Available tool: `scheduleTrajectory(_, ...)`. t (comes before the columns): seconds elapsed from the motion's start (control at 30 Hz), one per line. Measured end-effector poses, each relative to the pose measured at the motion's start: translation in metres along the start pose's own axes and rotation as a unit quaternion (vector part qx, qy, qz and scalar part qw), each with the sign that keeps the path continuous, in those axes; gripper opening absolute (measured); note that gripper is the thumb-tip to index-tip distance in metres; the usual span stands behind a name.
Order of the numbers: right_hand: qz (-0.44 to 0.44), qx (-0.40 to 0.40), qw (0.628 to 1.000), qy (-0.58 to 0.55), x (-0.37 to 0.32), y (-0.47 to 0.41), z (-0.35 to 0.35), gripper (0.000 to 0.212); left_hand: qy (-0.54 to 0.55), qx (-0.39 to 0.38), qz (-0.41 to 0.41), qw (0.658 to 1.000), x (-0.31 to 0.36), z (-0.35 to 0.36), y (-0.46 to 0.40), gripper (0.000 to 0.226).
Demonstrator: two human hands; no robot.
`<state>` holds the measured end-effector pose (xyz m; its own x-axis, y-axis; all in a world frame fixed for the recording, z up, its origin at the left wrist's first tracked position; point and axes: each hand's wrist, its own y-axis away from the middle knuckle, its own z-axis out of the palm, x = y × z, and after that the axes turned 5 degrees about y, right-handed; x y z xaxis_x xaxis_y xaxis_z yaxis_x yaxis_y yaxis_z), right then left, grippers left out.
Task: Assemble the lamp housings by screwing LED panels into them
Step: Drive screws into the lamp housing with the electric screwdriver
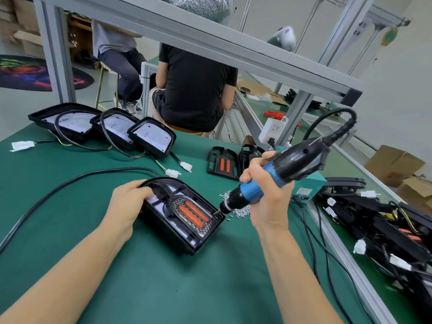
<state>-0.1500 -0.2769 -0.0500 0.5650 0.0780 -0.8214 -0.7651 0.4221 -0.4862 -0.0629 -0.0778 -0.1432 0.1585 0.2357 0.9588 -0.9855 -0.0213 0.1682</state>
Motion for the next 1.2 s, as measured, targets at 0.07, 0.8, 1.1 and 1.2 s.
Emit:
scheduleTrajectory(0.07, 0.001, -0.002, 1.0, 0.01, 0.003, -0.002, 0.001, 0.027, 0.0, 0.004, -0.043, 0.999, 0.006, 0.002, -0.004, 0.008)
scheduleTrajectory(0.8, -0.003, -0.051, 0.999, 0.005, -0.002, -0.007, -0.004, 0.026, 0.03, -0.053, -0.05, 0.997, 0.008, 0.005, -0.004, 0.019)
scheduleTrajectory(1.1, -0.019, -0.094, 0.995, 0.038, -0.002, -0.006, 0.0, 0.015, 0.049, -0.061, -0.034, 0.996, 0.004, 0.005, -0.006, 0.02)
scheduleTrajectory(1.2, -0.028, -0.098, 0.994, 0.038, -0.003, -0.005, 0.003, 0.016, 0.051, -0.058, -0.033, 0.996, 0.004, 0.004, -0.007, 0.021)
